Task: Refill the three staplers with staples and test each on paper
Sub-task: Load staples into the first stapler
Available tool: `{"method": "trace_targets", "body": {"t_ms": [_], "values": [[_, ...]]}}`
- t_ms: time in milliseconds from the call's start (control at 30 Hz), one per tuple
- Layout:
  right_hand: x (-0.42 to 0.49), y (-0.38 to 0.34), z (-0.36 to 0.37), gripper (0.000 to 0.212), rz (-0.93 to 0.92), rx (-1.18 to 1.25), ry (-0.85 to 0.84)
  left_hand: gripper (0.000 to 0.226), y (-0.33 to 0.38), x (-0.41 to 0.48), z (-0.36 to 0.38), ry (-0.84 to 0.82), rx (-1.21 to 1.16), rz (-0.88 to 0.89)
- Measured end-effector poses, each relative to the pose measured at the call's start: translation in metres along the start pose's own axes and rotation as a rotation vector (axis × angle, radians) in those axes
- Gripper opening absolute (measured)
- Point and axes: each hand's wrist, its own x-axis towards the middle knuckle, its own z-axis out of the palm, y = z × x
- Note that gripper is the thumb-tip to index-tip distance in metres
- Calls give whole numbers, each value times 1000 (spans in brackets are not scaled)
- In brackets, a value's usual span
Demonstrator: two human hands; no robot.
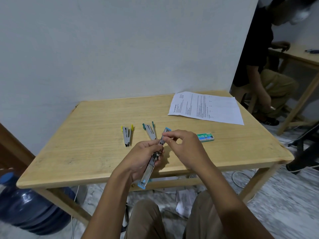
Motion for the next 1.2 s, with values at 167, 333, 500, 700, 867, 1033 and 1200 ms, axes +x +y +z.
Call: {"method": "trace_targets", "body": {"t_ms": [167, 333, 500, 700, 867, 1033, 1200], "values": [[2, 4, 7, 20, -42, -101, 26, 19, -2, 2, 1, -3, -25, 3], [0, 9, 12, 32, -14, -92, 34, 18, -9, 5, 2, 13, -54, -15], [-4, 17, 7, 16, -48, -96, 61, 13, -13, 6, 3, 47, -60, -27], [-5, 27, 5, 20, -108, -249, -33, 23, -18, 9, 4, 40, -57, -30], [-3, 27, 3, 22, -145, -292, -85, 18, -18, 9, 3, 20, -71, -27], [0, 29, 2, 24, -156, -265, -64, 18, -18, 9, 4, 34, -74, -30], [-1, 32, 5, 22, -169, -284, -80, 20, -20, 10, 4, 44, -75, -28]]}}
